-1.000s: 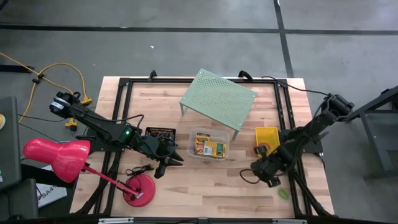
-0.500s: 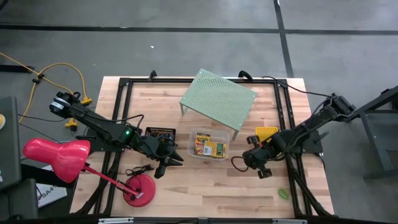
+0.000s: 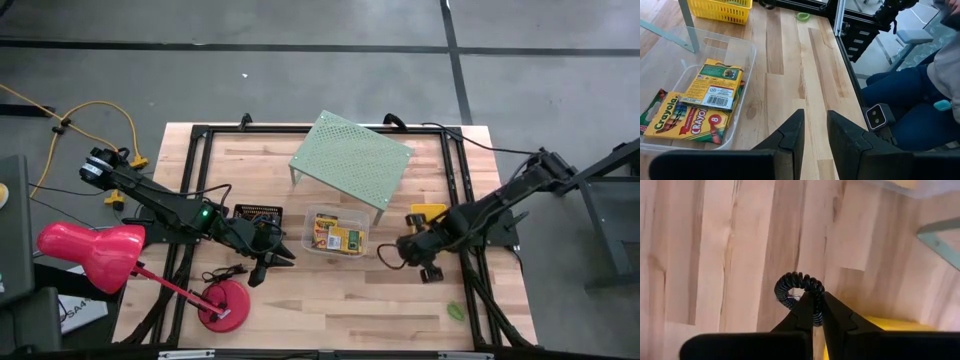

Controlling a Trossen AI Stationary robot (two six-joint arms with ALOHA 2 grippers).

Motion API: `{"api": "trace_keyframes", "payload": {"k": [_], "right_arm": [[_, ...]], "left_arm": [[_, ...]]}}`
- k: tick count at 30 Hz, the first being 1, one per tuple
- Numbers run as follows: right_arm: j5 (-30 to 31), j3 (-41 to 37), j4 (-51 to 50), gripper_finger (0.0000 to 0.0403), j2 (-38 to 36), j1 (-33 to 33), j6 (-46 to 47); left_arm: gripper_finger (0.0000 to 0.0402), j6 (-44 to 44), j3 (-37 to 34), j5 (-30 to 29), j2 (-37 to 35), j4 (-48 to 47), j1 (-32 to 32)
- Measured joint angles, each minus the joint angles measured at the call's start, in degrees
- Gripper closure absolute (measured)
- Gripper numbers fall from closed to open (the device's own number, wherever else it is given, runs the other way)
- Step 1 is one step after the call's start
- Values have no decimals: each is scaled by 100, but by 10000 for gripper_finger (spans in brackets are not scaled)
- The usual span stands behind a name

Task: Pick & Place Office Desk Supplies
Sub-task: Put the black spring keychain into the yellow bin

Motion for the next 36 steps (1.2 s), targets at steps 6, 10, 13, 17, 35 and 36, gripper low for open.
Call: {"api": "trace_keyframes", "payload": {"k": [6, 10, 13, 17, 35, 36], "right_arm": [[199, 0, -470, 393, -503, -338, 33], [509, -95, -785, 393, -757, -702, -86], [572, -292, -861, 393, -944, -1031, -162], [572, -621, -874, 393, -1168, -1509, -299], [605, -1211, -918, 393, -1311, -2885, -91], [596, -1211, -916, 393, -1311, -2889, -91]], "left_arm": [[324, -2, 0, -2, 0, 0, 0], [324, -1, 0, -1, 0, 0, 0], [324, 0, 0, -1, 0, 2, -2], [324, -1, 0, 0, 0, 1, -1], [324, -2, 0, 0, 0, 0, -1], [324, -2, 0, 0, 0, -1, -1]]}}
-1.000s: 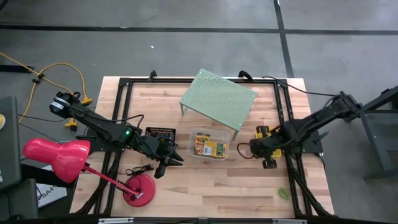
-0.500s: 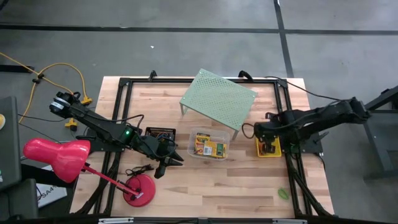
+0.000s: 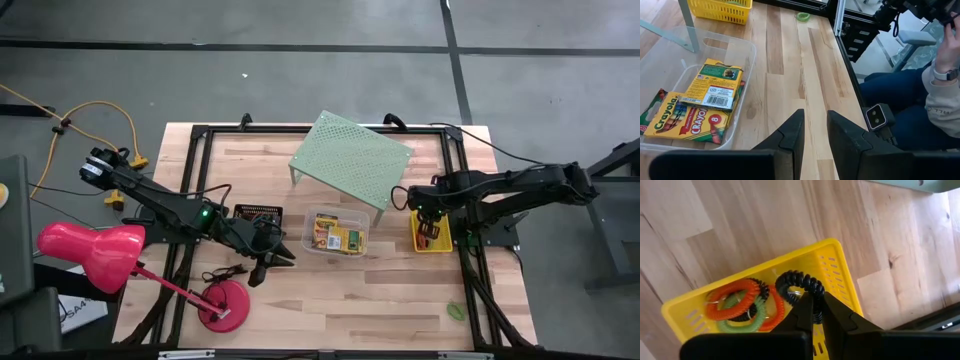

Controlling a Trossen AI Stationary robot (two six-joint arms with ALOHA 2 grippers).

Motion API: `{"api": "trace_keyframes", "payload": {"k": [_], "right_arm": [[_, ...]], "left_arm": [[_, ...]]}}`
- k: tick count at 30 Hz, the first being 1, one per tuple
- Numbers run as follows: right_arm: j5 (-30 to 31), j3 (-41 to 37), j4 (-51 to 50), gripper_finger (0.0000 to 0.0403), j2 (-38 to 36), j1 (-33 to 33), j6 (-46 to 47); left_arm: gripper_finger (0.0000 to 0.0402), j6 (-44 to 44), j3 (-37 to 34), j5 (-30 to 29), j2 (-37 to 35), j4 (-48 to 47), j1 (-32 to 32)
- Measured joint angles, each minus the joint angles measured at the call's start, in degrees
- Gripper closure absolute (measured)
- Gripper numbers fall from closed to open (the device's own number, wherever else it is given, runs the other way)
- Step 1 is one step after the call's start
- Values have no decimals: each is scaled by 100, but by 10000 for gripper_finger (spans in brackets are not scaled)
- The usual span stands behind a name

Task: Pick & Place Office Desk Supplies
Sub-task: Put the black spring keychain into the yellow bin, then put the green spring keychain into the yellow bin

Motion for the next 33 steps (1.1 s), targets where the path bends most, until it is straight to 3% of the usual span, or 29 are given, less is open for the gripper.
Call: {"api": "trace_keyframes", "payload": {"k": [5, 17, 26, 33], "right_arm": [[-1, 0, 0, 388, 0, 2, 2], [13, 0, 0, 301, 0, 4, 17], [-46, 0, 25, 306, 0, 4, 6], [-958, 0, 307, 317, 0, 233, 9]], "left_arm": [[324, 2, 0, 1, 0, 1, -1], [324, 0, 0, -1, 0, 1, 0], [324, 0, 0, 1, 0, 1, 1], [324, 1, 0, 0, 0, 1, 0]]}}
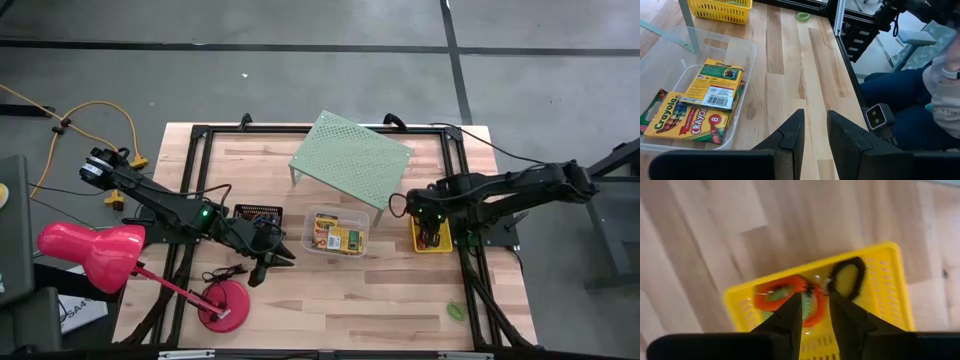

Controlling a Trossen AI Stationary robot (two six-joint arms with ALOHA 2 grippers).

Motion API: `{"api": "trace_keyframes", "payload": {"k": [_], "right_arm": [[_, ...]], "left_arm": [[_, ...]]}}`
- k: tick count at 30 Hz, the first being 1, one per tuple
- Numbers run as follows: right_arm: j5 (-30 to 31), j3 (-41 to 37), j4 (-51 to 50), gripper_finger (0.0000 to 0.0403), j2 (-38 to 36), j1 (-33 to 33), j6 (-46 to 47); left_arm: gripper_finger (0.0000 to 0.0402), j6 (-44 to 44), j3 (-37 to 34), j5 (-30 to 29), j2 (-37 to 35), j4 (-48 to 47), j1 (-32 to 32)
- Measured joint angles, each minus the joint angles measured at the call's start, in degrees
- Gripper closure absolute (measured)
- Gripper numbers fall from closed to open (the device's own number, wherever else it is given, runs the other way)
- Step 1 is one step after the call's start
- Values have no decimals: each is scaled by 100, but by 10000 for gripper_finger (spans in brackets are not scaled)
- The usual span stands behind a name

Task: Pick & Place Office Desk Supplies
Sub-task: Put the green spring keychain into the yellow bin

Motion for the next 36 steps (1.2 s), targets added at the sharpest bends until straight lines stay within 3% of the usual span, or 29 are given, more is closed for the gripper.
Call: {"api": "trace_keyframes", "payload": {"k": [8, 22, 36], "right_arm": [[-34, 0, 614, 332, 0, 1118, 686], [124, 0, 1333, 335, 332, 3906, 3070], [179, 0, 2171, 334, 1248, 5930, 2895]], "left_arm": [[324, 0, 0, 0, 0, 0, 0], [324, 0, 0, 0, 0, 0, 1], [324, 0, 0, 1, 0, -2, 1]]}}
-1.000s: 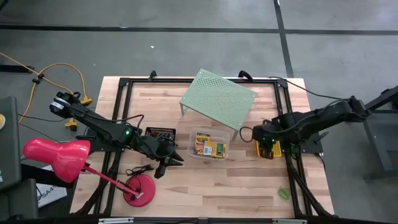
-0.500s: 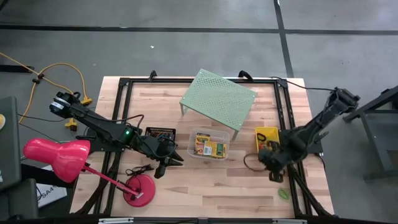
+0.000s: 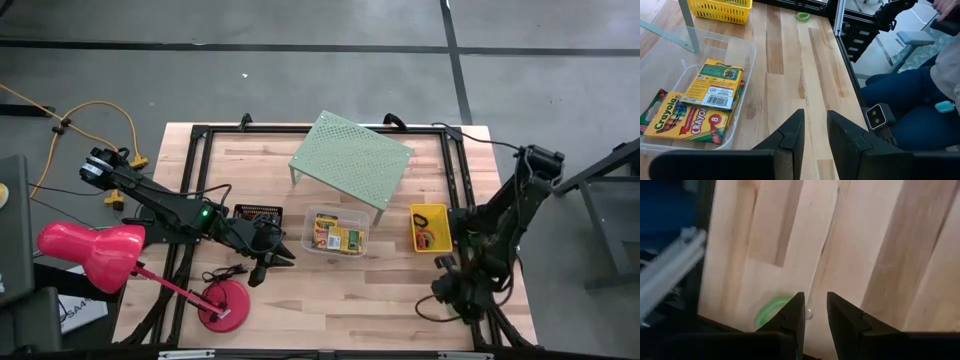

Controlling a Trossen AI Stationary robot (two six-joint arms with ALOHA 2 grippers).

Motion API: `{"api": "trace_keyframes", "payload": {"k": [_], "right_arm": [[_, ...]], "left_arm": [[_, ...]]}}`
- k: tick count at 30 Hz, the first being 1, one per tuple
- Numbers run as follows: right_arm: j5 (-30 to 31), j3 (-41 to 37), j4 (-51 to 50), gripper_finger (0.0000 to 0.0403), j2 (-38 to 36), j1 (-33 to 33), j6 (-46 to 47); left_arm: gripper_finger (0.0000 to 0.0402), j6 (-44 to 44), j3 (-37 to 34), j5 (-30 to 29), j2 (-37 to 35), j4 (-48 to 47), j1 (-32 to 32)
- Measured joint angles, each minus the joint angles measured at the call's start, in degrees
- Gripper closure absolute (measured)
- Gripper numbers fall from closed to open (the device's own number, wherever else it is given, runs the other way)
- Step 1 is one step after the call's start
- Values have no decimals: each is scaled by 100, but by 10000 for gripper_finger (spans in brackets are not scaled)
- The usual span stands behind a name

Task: Pick & Place Office Desk Supplies
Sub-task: Put the green spring keychain into the yellow bin

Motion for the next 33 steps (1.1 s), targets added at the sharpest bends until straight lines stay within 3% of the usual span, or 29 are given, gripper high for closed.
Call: {"api": "trace_keyframes", "payload": {"k": [13, 33], "right_arm": [[-1, 0, 656, 334, 933, 740, 212], [-283, -1, 352, 324, 975, 757, 1099]], "left_arm": [[324, 0, 0, 0, 0, 0, -2], [324, -2, 0, 0, 0, 1, -1]]}}
